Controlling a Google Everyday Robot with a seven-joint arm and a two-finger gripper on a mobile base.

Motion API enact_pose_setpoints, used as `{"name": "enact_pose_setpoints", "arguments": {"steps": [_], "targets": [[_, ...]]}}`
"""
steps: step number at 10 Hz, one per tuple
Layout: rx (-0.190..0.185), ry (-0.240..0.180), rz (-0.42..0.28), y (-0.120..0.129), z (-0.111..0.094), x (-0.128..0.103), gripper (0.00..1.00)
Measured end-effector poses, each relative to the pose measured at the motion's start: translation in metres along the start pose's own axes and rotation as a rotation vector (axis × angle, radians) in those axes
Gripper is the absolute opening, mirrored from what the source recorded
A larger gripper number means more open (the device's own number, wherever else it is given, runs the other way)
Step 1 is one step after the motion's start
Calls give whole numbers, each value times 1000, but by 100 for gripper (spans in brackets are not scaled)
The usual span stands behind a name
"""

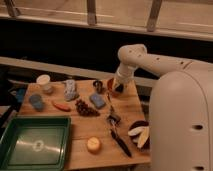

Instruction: Wipe red bowl with eraser

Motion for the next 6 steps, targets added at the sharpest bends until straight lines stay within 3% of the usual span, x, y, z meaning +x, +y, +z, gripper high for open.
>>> {"name": "enact_pose_setpoints", "arguments": {"steps": [2, 6], "targets": [[6, 3, 30, -14, 8, -7, 0], [-37, 0, 54, -23, 28, -23, 0]]}}
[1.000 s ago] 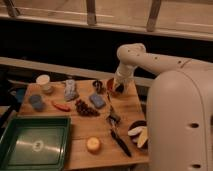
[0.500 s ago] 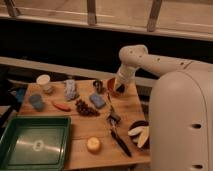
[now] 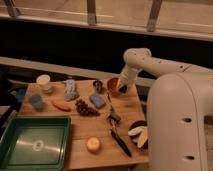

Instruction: Wipe red bowl with eraser

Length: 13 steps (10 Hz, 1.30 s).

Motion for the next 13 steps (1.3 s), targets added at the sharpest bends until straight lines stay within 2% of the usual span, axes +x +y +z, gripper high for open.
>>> {"name": "enact_pose_setpoints", "arguments": {"steps": [2, 4, 6, 8, 9, 10, 13], "targets": [[-28, -2, -6, 6, 8, -4, 0], [-83, -7, -17, 13, 20, -9, 0], [-121, -13, -34, 26, 26, -12, 0], [-138, -10, -49, 30, 29, -10, 0], [-125, -6, -62, 33, 28, -5, 0], [-72, 0, -68, 34, 22, 4, 0], [5, -2, -43, 17, 5, 9, 0]]}}
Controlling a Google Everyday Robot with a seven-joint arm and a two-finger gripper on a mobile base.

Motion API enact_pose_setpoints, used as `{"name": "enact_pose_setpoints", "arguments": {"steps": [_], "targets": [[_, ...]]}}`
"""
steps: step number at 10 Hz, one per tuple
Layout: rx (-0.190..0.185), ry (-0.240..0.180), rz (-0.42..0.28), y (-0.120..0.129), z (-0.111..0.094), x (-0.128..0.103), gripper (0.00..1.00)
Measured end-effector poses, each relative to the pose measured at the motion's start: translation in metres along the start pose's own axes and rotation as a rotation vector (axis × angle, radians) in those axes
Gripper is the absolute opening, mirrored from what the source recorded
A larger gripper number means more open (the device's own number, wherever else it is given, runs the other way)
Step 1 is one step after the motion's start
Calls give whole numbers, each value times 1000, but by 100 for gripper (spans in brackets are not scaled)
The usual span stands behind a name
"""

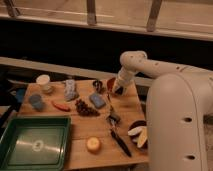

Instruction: Wipe red bowl with eraser

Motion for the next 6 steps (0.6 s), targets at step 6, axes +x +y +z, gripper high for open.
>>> {"name": "enact_pose_setpoints", "arguments": {"steps": [6], "targets": [[-16, 4, -32, 17, 19, -41, 0]]}}
